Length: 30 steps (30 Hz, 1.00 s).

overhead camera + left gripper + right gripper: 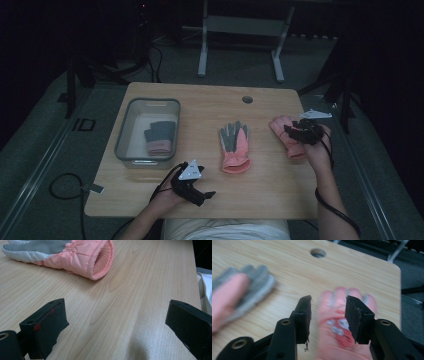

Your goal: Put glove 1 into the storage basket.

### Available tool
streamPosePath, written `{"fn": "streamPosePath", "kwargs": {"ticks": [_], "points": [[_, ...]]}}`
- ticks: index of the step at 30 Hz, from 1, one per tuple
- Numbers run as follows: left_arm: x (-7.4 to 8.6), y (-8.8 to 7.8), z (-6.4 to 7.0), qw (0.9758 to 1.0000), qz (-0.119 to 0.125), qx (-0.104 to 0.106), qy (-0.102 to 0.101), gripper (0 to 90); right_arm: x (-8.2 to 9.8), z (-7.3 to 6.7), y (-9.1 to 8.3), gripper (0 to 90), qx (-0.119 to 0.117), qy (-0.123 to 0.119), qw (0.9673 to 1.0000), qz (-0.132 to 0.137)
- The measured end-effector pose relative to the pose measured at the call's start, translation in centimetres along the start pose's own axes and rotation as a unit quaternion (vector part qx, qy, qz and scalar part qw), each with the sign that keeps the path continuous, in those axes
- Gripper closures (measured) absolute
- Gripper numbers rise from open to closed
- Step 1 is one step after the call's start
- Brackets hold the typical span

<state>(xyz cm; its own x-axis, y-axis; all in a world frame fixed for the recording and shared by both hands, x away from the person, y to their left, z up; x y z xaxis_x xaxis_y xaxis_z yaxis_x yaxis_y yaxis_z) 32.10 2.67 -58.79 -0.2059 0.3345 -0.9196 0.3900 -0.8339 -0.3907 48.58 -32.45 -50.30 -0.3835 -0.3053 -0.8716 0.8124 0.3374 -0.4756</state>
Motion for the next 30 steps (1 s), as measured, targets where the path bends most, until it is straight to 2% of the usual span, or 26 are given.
{"fn": "streamPosePath", "kwargs": {"ticks": [5, 11, 16, 19, 25, 27, 30], "points": [[0.0, 0.0, 0.0, 1.0, 0.004, -0.002, -0.006, 3.1, 1.4, 2.5, 1.0, 53.0, 0.017, -0.001, 0.9997, -0.019], [0.1, -0.1, -0.1, 0.9999, 0.004, -0.001, -0.014, 3.1, 2.8, 4.1, 2.7, 47.9, 0.028, 0.01, 0.9987, -0.041], [0.1, -0.1, -0.1, 0.9999, 0.005, -0.001, -0.015, 3.1, 4.3, 4.3, 4.3, 42.9, 0.028, 0.018, 0.9974, -0.064], [0.2, -0.1, -0.1, 0.9999, 0.004, 0.0, -0.015, 3.2, 5.1, 4.0, 4.8, 39.9, 0.024, 0.027, 0.9973, -0.064], [0.2, -0.1, -0.1, 0.9999, 0.002, 0.0, -0.014, 3.1, 5.7, 3.2, 5.4, 29.9, 0.02, 0.012, 0.9975, -0.066], [0.2, -0.1, -0.1, 0.9999, 0.001, 0.0, -0.013, 3.1, 5.7, 3.0, 5.5, 29.3, 0.019, 0.005, 0.9973, -0.071], [0.3, -0.1, -0.2, 0.9999, 0.0, 0.0, -0.014, 3.2, 5.8, 3.1, 5.6, 33.9, 0.017, 0.02, 0.9971, -0.071]]}}
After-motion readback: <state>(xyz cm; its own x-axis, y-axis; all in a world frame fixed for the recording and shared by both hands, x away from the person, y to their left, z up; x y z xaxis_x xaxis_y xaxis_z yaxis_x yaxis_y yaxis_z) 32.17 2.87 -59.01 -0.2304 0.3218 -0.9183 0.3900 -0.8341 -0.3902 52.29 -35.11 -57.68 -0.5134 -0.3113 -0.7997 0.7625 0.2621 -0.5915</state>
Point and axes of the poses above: each handheld gripper's, and its own axes: y roughly forward along the jaws, x roughly out of its underside, z roughly to its right, the point moved 6 cm from there along y, roughly forward along the jaws, and after that the axes turned 10 degrees about z, right-handed, at the moved point
